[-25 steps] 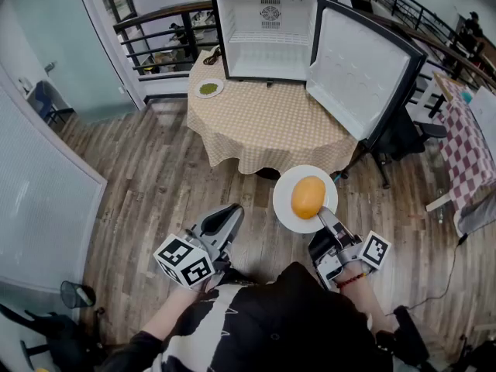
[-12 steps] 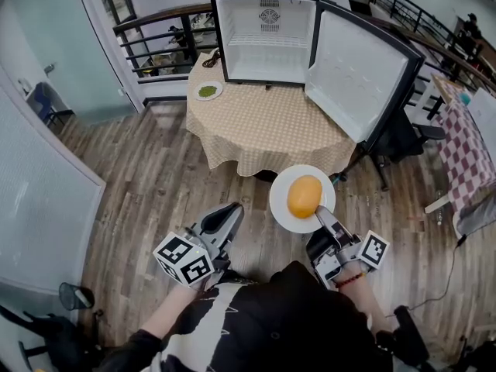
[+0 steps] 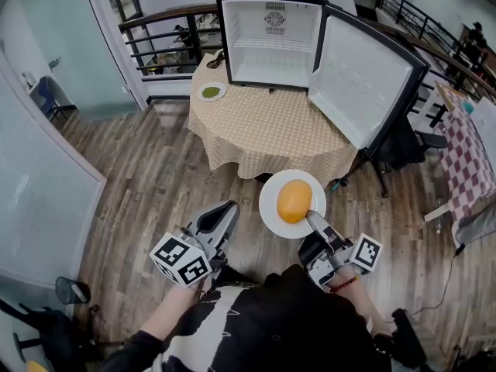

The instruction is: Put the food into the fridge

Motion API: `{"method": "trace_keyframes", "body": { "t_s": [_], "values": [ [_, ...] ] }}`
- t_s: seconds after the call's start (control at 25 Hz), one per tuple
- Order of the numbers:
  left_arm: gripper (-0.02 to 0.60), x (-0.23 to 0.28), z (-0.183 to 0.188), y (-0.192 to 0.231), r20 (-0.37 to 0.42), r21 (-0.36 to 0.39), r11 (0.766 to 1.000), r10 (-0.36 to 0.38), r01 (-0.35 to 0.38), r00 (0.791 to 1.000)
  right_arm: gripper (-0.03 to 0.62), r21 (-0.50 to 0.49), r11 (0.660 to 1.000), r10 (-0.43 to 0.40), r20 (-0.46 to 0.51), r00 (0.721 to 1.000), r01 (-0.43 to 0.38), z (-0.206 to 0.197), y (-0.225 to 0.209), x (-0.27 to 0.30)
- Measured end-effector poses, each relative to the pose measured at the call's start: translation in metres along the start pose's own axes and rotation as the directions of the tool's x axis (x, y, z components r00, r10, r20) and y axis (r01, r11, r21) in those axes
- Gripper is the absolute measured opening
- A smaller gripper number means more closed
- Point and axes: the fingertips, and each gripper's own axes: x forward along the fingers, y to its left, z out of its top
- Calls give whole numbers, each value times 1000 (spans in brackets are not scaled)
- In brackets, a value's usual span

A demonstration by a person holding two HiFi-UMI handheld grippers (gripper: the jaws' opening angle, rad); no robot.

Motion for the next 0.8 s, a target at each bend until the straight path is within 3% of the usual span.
{"method": "trace_keyframes", "body": {
  "t_s": [0.24, 0.36, 0.6, 0.8],
  "values": [
    [12, -7, -10, 0, -41, 67, 997, -43, 46, 998, 34, -8, 1000, -31, -48, 998, 31, 4, -13, 19],
    [14, -8, -3, 13, 0, 95, 995, -17, 17, 1000, 34, 7, 999, -42, -44, 998, 42, 14, -20, 33],
    [12, 9, 17, 59, 121, -131, 989, -55, 71, 991, 38, 2, 998, -60, -28, 998, 60, 32, -28, 65],
    [12, 48, 23, 99, 68, -99, 991, -88, 95, 994, 38, -2, 997, -77, -7, 997, 77, 55, -34, 104]
  ]
}}
